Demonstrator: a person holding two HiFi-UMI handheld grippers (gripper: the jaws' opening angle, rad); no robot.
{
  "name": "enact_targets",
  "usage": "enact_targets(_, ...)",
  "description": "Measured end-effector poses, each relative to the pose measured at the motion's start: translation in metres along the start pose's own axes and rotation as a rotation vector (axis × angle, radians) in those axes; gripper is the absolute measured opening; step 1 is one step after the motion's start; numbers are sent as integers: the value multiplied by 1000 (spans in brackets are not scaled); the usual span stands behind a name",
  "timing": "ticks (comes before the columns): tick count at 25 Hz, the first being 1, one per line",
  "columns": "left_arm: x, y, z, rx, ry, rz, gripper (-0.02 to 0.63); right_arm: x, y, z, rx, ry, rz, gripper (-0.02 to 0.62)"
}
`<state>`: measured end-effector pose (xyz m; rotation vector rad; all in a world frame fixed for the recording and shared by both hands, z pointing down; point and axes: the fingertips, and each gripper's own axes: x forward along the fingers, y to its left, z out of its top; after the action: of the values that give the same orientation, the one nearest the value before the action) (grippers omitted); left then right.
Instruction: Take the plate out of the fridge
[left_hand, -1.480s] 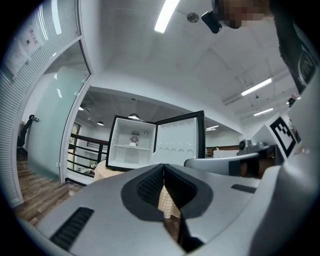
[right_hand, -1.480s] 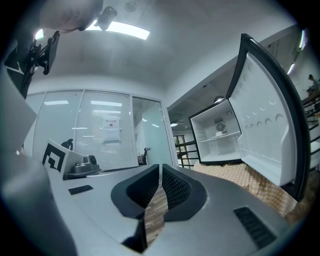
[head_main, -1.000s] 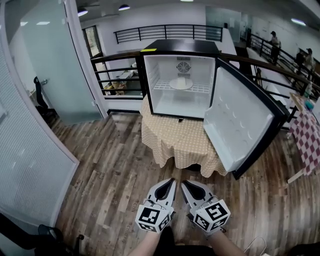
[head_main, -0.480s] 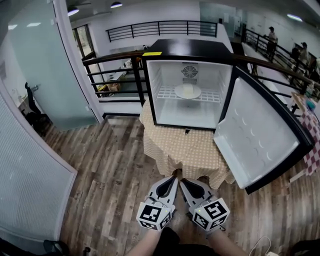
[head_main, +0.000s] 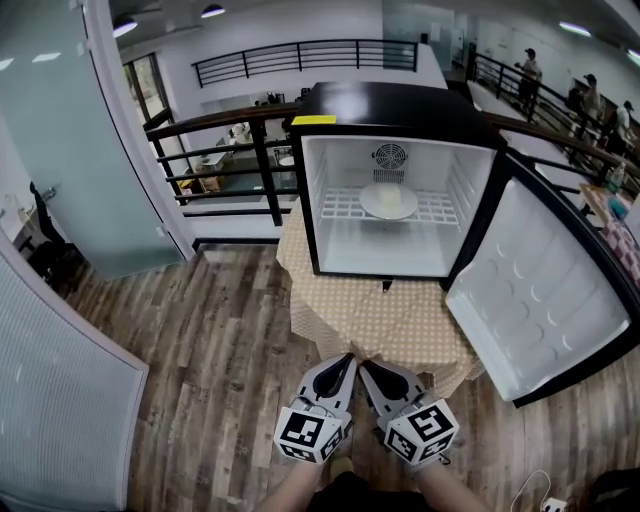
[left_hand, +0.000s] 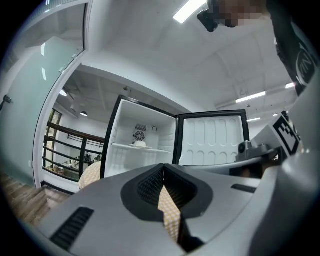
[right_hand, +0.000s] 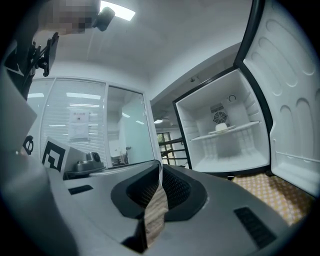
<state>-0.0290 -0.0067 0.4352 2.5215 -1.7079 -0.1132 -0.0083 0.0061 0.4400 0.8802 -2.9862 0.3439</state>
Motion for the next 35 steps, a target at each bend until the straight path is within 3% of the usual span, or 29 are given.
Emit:
enact_targets(15,46,39,-28,-55,47,-52,8,47,-46,-20,63,28,-81,43)
enact_targets(25,111,87,-4,-17,19,-44,8,108,-95,19,44,-35,-71,43)
enact_targets(35,168,101,2,-23,14,-88,8,133,-147,34,56,-47,-118,43)
